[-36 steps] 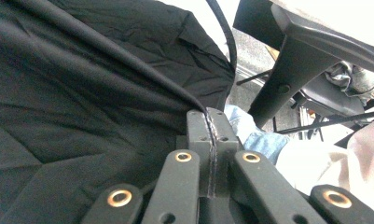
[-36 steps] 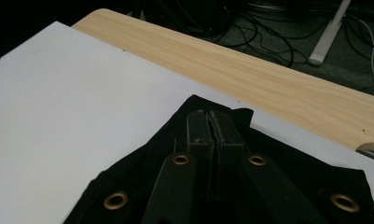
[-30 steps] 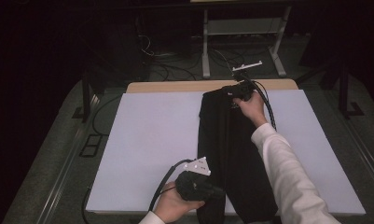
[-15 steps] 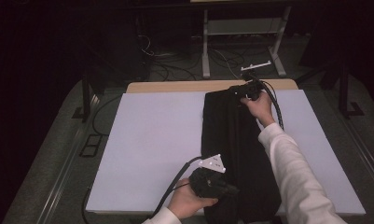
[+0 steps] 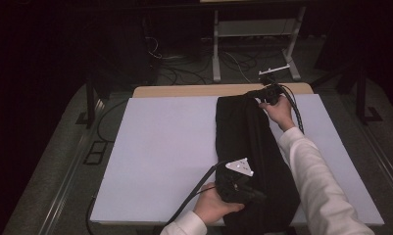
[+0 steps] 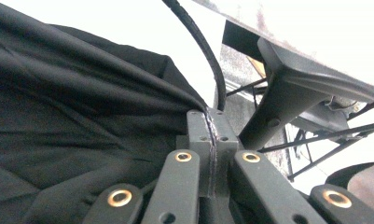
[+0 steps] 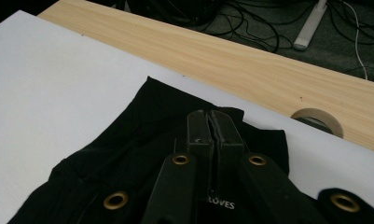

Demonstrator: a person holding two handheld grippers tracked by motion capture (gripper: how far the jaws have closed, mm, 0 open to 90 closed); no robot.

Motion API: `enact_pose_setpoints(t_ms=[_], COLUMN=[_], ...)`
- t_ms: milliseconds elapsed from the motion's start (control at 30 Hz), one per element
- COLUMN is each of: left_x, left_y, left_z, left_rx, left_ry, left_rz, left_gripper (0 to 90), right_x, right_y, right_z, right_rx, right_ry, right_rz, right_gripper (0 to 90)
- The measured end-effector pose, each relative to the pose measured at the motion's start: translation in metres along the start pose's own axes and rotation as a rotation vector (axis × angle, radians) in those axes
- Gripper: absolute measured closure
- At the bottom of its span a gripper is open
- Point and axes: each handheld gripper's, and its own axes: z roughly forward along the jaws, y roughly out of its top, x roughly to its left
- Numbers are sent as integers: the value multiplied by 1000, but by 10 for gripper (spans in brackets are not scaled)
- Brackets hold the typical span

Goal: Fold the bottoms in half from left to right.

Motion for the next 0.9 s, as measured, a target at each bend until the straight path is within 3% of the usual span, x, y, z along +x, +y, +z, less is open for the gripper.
enact_pose_setpoints(t_ms=[200, 400, 900], left_x=[2, 4, 10], left_y=[4, 8, 19], left_z=[12, 21, 42], left_rx=[8, 12, 4], left_ry=[-5, -15, -35], left_rz=[-12, -18, -35], left_gripper=[893, 893, 893], right_x=[-9, -14, -26], right_y=[-4, -6, -14], right_z=[1, 3, 9], right_rx=[24, 45, 87], right_ry=[-11, -27, -51], right_rz=[6, -43, -59], right_gripper=[866, 866, 865])
